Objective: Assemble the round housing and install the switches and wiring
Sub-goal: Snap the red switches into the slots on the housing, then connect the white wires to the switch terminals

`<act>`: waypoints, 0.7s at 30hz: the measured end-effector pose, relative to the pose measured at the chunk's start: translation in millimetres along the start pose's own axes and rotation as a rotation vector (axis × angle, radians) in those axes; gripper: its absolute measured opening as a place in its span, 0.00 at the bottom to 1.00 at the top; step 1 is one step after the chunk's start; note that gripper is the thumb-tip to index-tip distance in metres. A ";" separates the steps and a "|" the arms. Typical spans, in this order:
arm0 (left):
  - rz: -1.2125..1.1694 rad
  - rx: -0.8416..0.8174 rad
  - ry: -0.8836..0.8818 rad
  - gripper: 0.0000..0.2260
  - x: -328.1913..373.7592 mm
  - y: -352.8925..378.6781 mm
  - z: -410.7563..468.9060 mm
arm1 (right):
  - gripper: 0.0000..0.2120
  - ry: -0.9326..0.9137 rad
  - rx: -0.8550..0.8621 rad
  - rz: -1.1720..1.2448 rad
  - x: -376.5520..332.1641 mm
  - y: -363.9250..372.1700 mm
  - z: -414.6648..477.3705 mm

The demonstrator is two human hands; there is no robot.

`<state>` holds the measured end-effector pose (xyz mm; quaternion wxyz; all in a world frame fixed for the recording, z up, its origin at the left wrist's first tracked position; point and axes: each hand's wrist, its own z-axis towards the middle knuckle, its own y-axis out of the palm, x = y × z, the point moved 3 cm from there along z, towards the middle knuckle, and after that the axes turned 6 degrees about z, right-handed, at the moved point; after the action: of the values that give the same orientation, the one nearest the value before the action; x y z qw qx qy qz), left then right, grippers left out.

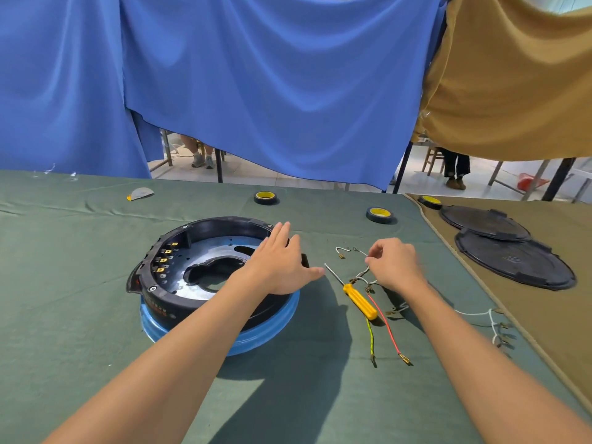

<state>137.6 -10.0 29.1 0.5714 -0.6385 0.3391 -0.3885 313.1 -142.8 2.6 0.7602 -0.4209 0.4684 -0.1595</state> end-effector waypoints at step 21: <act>-0.066 -0.004 0.042 0.31 4.2 3.8 9.3 | 0.08 0.059 0.184 0.105 31.1 -29.1 9.8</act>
<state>147.8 -9.9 25.3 0.5495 -0.6422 0.3307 -0.4197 341.7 -175.1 9.6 0.7888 -0.3196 0.4953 -0.1741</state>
